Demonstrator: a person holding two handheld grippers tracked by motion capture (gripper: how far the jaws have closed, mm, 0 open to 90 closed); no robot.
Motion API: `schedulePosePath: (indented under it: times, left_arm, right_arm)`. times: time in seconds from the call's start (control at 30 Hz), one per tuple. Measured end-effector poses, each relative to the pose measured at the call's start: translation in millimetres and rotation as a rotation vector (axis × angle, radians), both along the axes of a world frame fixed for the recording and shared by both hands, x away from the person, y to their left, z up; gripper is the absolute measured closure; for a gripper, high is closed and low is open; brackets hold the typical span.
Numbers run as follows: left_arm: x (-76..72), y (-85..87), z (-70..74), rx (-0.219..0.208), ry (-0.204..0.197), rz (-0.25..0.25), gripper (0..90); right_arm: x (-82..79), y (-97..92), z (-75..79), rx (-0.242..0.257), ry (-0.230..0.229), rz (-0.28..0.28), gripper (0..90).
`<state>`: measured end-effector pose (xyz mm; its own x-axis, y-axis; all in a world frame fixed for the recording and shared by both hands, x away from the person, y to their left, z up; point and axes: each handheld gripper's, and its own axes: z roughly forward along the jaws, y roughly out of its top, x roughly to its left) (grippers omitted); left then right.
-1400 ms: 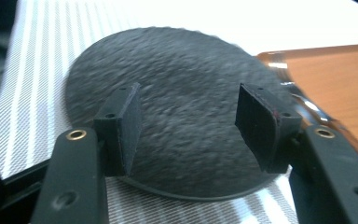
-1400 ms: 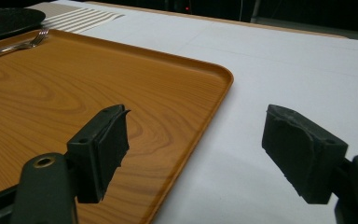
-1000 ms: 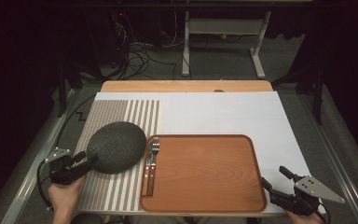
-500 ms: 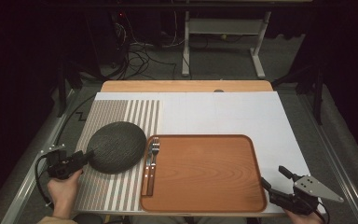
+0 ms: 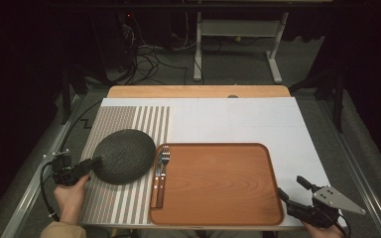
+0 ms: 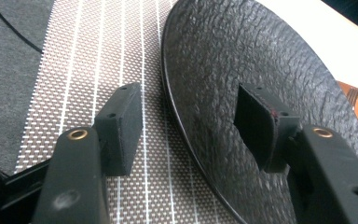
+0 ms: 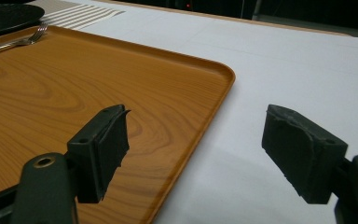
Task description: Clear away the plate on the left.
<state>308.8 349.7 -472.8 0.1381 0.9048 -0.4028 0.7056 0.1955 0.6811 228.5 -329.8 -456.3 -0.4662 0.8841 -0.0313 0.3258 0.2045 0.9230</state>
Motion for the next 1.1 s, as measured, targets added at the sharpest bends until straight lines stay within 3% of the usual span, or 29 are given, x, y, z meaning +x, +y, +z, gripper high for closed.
schedulePosePath:
  times: [0.1,0.27,0.4,0.6,0.8,1.03,1.1]
  left_arm:
    - [4.3,4.0,-2.3,-0.043,0.02,0.003,39.7]
    - [10.5,4.3,-6.3,-0.075,0.045,0.008,39.8]
    - [14.5,5.4,-8.2,-0.11,0.044,0.01,42.1]
    - [19.6,5.4,-10.1,-0.131,0.044,0.026,42.1]
    - [25.2,2.8,-11.1,-0.14,0.045,0.008,42.0]
    - [30.6,-3.2,-10.4,-0.119,0.047,-0.014,42.4]
    - [31.1,-2.3,-11.0,-0.136,0.047,-0.012,46.2]
  right_arm:
    - [0.1,0.0,-0.1,0.0,0.001,0.0,23.0]
    - [0.2,0.0,-0.2,0.001,0.003,-0.002,23.0]
    - [0.6,-0.7,-0.3,0.004,-0.001,-0.005,23.2]
    - [1.4,-0.3,-0.6,0.001,0.003,-0.002,23.2]
    - [1.4,-0.5,-0.6,0.001,0.002,0.0,23.3]
    - [1.7,-0.2,-0.8,0.002,0.004,-0.001,23.3]
    - [1.7,-0.2,-0.8,0.002,0.003,-0.001,23.4]
